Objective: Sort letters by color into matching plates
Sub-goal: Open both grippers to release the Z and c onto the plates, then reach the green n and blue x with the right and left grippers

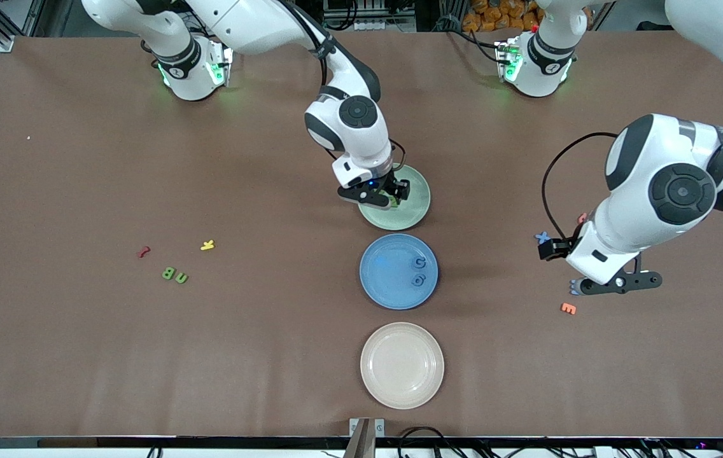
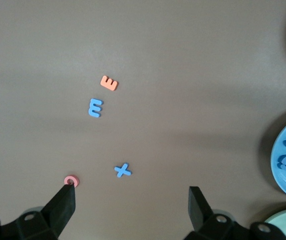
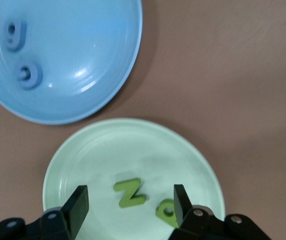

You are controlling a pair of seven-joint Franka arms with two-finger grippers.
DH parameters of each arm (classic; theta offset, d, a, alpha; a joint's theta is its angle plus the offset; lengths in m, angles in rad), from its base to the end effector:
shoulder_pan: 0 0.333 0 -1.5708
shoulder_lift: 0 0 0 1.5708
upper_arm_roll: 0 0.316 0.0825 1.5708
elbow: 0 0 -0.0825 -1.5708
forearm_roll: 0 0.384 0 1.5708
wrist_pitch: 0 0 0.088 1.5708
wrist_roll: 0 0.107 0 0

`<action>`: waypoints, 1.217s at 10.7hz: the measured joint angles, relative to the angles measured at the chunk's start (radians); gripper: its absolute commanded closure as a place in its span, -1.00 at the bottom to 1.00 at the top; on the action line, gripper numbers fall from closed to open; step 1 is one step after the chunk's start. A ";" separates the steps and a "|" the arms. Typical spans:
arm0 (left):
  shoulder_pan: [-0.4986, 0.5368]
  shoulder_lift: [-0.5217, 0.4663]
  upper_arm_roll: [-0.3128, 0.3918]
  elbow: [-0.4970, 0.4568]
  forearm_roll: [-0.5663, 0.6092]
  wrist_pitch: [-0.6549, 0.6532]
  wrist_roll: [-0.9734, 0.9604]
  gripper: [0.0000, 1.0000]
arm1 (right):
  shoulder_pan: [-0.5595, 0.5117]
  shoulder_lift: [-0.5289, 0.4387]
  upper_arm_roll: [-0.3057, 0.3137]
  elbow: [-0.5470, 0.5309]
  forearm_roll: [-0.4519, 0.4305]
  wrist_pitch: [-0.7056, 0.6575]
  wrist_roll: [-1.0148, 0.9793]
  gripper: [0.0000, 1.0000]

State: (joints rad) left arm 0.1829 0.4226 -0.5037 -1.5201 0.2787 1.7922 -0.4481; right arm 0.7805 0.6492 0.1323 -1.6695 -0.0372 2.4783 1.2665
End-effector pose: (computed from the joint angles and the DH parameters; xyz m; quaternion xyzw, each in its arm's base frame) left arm 0.6465 -0.1419 0.4334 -0.9975 -0.0401 0.0315 0.0492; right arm 0.4363 0.5457 0.2457 -0.9802 0.1781 -0.0151 0.0853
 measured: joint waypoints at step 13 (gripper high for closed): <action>-0.207 -0.146 0.384 -0.525 -0.208 0.427 0.143 -1.00 | -0.611 -0.277 0.046 -0.189 -0.002 -0.220 -0.669 -0.49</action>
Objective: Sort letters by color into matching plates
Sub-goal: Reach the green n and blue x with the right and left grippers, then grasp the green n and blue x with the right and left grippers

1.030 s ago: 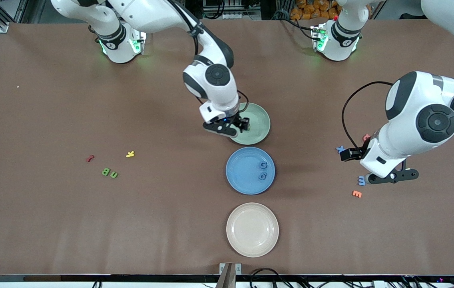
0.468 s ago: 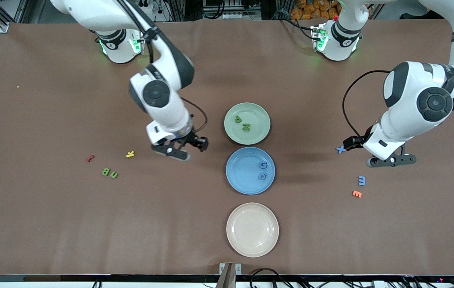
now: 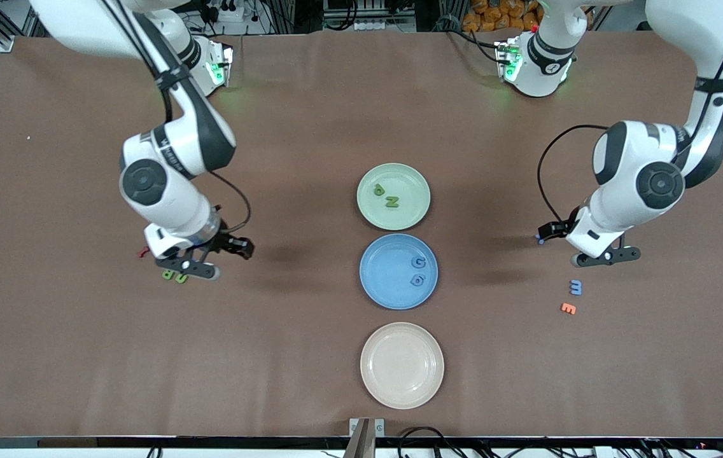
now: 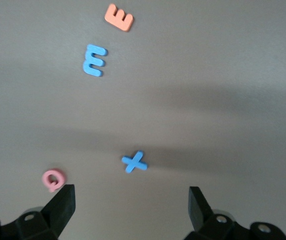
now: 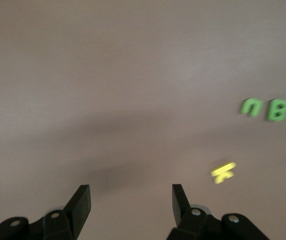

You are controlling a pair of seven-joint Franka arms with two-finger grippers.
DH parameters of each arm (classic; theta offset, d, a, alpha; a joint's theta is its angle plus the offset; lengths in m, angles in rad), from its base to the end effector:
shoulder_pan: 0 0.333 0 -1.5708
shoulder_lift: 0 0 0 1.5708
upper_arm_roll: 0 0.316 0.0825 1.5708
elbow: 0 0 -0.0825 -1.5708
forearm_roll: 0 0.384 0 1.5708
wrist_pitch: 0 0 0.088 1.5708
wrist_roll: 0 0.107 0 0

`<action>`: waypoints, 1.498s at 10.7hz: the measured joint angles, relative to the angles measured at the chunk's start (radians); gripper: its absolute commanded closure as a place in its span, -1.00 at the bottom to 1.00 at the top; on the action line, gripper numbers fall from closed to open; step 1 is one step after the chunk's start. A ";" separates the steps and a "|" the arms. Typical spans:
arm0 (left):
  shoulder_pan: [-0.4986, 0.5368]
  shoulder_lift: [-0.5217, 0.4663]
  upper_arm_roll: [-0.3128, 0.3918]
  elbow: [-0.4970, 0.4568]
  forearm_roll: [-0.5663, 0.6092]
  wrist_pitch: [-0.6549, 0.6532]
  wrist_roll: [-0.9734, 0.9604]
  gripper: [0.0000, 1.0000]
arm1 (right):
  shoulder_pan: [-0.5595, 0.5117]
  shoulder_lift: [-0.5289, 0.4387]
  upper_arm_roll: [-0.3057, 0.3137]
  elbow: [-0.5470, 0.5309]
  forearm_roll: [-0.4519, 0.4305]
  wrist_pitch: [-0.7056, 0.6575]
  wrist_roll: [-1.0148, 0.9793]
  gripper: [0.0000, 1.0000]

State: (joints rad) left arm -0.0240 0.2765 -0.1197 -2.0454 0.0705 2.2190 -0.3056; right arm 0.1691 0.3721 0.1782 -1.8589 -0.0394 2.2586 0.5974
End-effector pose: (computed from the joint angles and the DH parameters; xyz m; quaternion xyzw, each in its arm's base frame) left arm 0.5738 -0.0792 0.2983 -0.9969 -0.0596 0.0465 0.0215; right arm 0.6014 0.2089 0.3259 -0.9926 0.1190 -0.0075 0.0226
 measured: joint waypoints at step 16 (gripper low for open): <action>-0.013 0.165 0.046 -0.202 0.000 0.425 -0.132 -1.00 | 0.004 0.185 -0.251 -0.030 0.060 0.241 0.064 -0.40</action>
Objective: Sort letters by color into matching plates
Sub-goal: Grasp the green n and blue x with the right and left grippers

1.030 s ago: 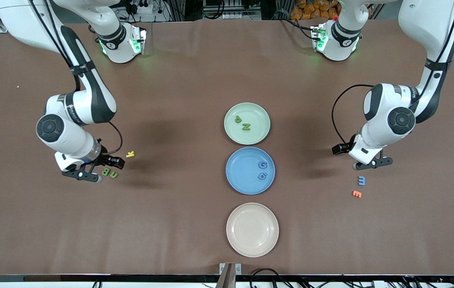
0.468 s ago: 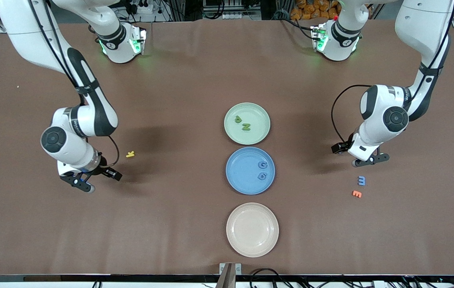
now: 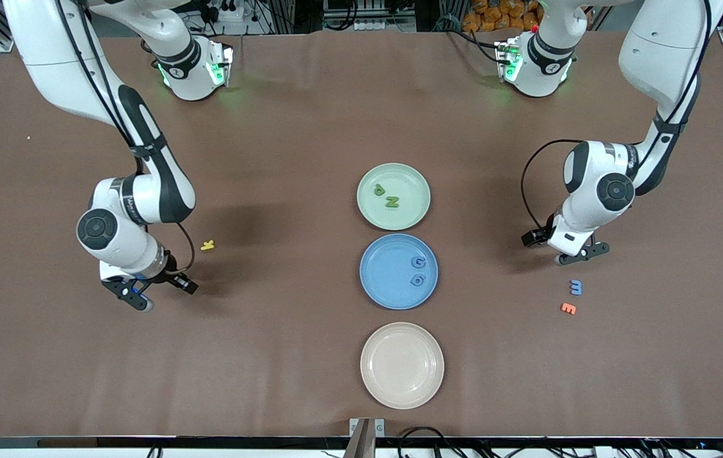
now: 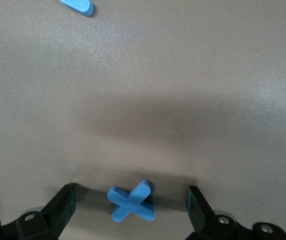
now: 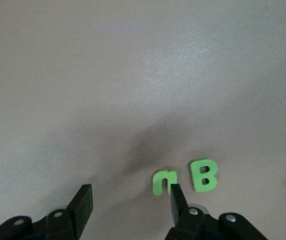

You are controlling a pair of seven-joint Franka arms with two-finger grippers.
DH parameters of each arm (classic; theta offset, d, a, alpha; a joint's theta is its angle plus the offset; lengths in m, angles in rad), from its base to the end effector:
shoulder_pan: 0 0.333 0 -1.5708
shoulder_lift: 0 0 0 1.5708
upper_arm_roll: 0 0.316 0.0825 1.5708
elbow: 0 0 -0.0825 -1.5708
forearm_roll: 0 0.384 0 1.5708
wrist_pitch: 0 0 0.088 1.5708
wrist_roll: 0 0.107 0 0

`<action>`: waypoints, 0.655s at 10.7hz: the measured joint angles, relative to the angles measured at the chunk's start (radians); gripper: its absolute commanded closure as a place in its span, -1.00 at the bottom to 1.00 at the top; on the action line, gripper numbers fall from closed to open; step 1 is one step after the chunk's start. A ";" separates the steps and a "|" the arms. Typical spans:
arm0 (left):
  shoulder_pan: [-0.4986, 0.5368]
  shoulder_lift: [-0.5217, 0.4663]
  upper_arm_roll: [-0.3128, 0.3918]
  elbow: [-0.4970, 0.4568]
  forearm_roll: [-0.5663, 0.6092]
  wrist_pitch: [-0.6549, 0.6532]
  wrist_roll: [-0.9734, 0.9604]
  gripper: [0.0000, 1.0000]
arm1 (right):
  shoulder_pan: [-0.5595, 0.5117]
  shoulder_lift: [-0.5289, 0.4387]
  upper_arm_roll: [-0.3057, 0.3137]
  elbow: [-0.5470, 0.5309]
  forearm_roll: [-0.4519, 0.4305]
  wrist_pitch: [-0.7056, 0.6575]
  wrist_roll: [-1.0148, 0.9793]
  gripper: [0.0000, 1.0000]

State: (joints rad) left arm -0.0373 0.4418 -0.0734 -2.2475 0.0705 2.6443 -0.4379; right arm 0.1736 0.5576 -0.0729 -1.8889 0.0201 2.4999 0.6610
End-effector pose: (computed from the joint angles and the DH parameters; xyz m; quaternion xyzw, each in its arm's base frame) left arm 0.5313 -0.0625 0.1639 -0.9906 -0.1350 0.0206 0.0062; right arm 0.6368 0.0667 0.2141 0.9601 -0.2782 0.0303 0.0017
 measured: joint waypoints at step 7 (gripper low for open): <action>-0.005 0.000 0.000 -0.005 0.000 0.001 -0.120 -1.00 | -0.003 0.044 -0.004 -0.008 0.000 0.052 -0.043 -0.28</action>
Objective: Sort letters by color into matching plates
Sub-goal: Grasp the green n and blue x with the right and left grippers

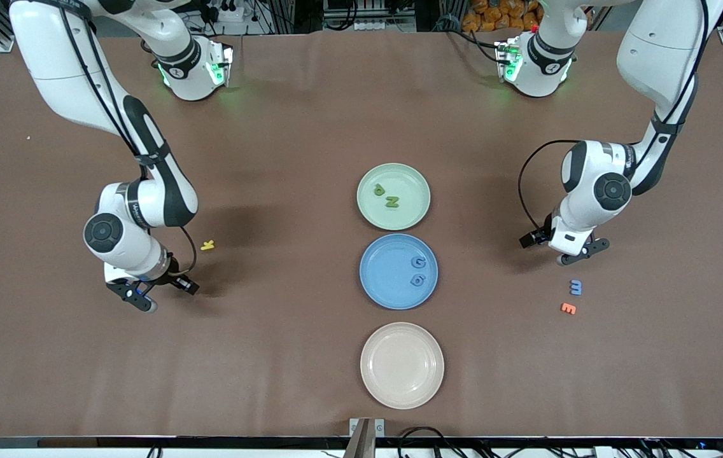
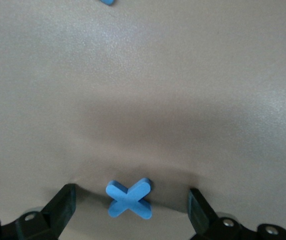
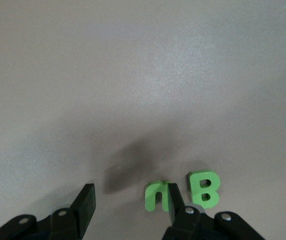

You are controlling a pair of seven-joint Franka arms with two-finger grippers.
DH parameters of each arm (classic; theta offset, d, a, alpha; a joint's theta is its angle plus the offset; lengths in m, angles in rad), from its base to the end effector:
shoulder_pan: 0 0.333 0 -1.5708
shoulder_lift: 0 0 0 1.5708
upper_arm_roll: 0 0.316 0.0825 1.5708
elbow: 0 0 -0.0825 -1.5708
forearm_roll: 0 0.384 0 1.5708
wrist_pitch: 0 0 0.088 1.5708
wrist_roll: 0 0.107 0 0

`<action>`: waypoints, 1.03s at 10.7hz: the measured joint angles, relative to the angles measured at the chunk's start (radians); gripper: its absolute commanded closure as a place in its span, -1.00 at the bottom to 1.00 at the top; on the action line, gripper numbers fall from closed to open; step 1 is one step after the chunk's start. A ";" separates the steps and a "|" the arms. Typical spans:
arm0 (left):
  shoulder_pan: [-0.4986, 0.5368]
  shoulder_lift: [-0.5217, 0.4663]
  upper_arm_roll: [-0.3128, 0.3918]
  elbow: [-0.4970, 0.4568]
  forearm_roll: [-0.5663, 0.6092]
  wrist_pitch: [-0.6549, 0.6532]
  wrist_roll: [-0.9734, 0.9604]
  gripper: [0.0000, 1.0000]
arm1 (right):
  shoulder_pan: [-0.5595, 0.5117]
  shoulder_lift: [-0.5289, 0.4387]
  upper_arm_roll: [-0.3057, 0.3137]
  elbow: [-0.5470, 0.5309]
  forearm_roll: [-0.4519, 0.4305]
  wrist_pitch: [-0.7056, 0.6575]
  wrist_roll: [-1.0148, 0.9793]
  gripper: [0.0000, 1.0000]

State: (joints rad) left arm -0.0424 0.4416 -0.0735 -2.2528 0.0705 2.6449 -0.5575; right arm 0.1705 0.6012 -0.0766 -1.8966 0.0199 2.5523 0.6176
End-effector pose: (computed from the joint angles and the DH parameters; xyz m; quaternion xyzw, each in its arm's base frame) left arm 0.5289 -0.0651 0.1623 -0.9812 -0.1913 0.0223 0.0081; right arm 0.6342 0.0617 0.1883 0.9652 -0.2595 0.0319 0.0049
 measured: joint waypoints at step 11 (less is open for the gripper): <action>0.005 -0.032 0.004 -0.046 0.000 0.109 -0.131 -1.00 | -0.005 0.000 -0.001 -0.027 0.000 0.001 -0.082 0.06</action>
State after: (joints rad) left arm -0.0373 0.4093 -0.0698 -2.2992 0.0705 2.7543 -0.6881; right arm 0.1653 0.6011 -0.0773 -1.9234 0.0198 2.5532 0.5357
